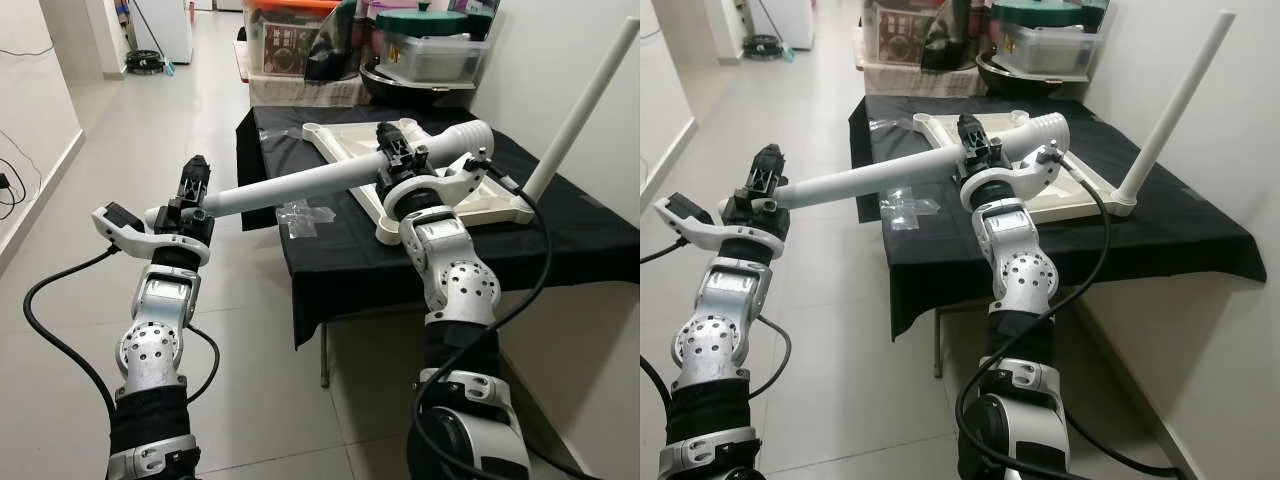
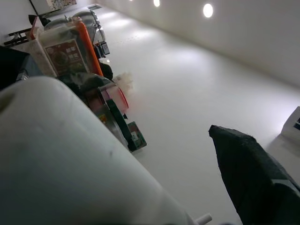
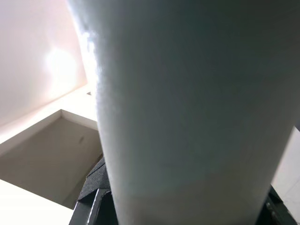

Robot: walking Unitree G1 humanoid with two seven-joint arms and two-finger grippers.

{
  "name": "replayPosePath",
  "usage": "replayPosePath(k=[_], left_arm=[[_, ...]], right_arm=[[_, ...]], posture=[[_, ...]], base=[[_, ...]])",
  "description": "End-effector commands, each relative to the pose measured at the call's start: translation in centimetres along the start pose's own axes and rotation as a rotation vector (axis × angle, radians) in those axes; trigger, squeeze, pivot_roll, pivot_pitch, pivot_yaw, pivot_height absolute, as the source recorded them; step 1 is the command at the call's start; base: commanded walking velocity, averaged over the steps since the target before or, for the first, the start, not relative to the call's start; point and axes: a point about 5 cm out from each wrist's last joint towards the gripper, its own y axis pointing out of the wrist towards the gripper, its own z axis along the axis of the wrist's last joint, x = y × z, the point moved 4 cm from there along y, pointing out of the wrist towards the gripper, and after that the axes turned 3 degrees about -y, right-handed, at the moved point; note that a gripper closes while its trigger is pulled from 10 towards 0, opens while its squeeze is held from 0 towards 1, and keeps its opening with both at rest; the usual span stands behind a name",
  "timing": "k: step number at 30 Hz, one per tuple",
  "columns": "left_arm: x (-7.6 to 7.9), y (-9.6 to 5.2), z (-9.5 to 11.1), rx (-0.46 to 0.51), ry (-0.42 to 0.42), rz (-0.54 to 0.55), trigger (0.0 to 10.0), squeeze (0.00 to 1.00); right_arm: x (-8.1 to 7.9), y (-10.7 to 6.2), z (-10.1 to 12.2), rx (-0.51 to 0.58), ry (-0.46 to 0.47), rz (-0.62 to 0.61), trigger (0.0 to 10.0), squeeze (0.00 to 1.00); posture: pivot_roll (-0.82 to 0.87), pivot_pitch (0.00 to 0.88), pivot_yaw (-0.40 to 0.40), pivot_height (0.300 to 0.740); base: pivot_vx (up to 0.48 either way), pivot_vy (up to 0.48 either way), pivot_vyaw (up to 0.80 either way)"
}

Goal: Building children table

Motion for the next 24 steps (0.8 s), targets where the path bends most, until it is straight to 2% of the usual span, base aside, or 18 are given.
replayPosePath(k=[1, 8, 9, 10, 11, 12, 13, 14, 18, 20, 24], left_arm=[[1.0, 0.0, -1.3, -0.050, -0.005, -0.062, 0.0, 0.00], [0.6, -0.5, -3.0, -0.111, 0.048, -0.049, 0.0, 0.00], [0.8, -0.8, -3.8, -0.162, 0.093, -0.074, 0.0, 0.00], [0.8, -1.4, -5.1, -0.238, 0.178, -0.087, 0.0, 0.00], [0.7, -2.1, -6.6, -0.340, 0.331, -0.104, 5.1, 0.00], [0.7, -2.1, -6.6, -0.340, 0.331, -0.104, 5.1, 0.00], [-0.1, -3.1, -8.4, -0.480, 0.567, -0.124, 10.0, 0.00], [-0.4, -3.5, -8.9, -0.522, 0.646, -0.133, 10.0, 0.00], [-0.6, -3.6, -9.0, -0.539, 0.658, -0.124, 10.0, 0.00], [-0.1, -3.0, -8.0, -0.479, 0.599, -0.114, 10.0, 0.00], [0.2, -2.4, -7.2, -0.425, 0.546, -0.100, 10.0, 0.00]], right_arm=[[2.4, -0.9, -4.6, -0.108, 0.145, -0.071, 0.0, 0.00], [2.4, -1.0, -4.7, -0.114, 0.137, -0.067, 0.0, 0.00], [2.4, -1.0, -4.7, -0.113, 0.130, -0.065, 0.0, 0.00], [2.3, -1.0, -4.6, -0.110, 0.124, -0.062, 0.0, 0.00], [2.3, -0.9, -4.4, -0.106, 0.118, -0.057, 0.0, 0.00], [2.3, -0.9, -4.4, -0.106, 0.118, -0.057, 0.0, 0.00], [2.2, -0.9, -4.3, -0.102, 0.113, -0.050, 0.0, 0.00], [2.1, -0.9, -4.3, -0.102, 0.111, -0.048, 0.0, 0.00], [2.1, -0.9, -4.3, -0.103, 0.111, -0.047, 0.0, 0.00], [2.1, -0.9, -4.5, -0.105, 0.116, -0.048, 0.0, 0.00], [2.1, -1.0, -4.7, -0.109, 0.120, -0.048, 0.0, 0.00]], posture=[[-0.05, 0.000, -0.110, 0.740], [-0.04, 0.000, -0.110, 0.740], [-0.04, 0.000, -0.106, 0.740], [-0.04, 0.000, -0.105, 0.740], [-0.04, 0.000, -0.102, 0.740], [-0.04, 0.000, -0.102, 0.740], [-0.04, 0.000, -0.103, 0.740], [-0.04, 0.000, -0.103, 0.740], [-0.04, 0.000, -0.102, 0.740], [-0.03, 0.000, -0.101, 0.740], [-0.03, 0.000, -0.099, 0.740]], base=[[0.000, 0.000, 0.00], [0.000, 0.000, 0.00], [0.000, 0.000, 0.00], [0.000, 0.000, 0.00], [0.000, 0.000, 0.00], [0.000, 0.000, 0.00], [0.000, 0.000, 0.00], [0.000, 0.000, 0.00], [0.000, 0.000, 0.00], [0.000, 0.000, 0.00], [0.000, 0.000, 0.00]])
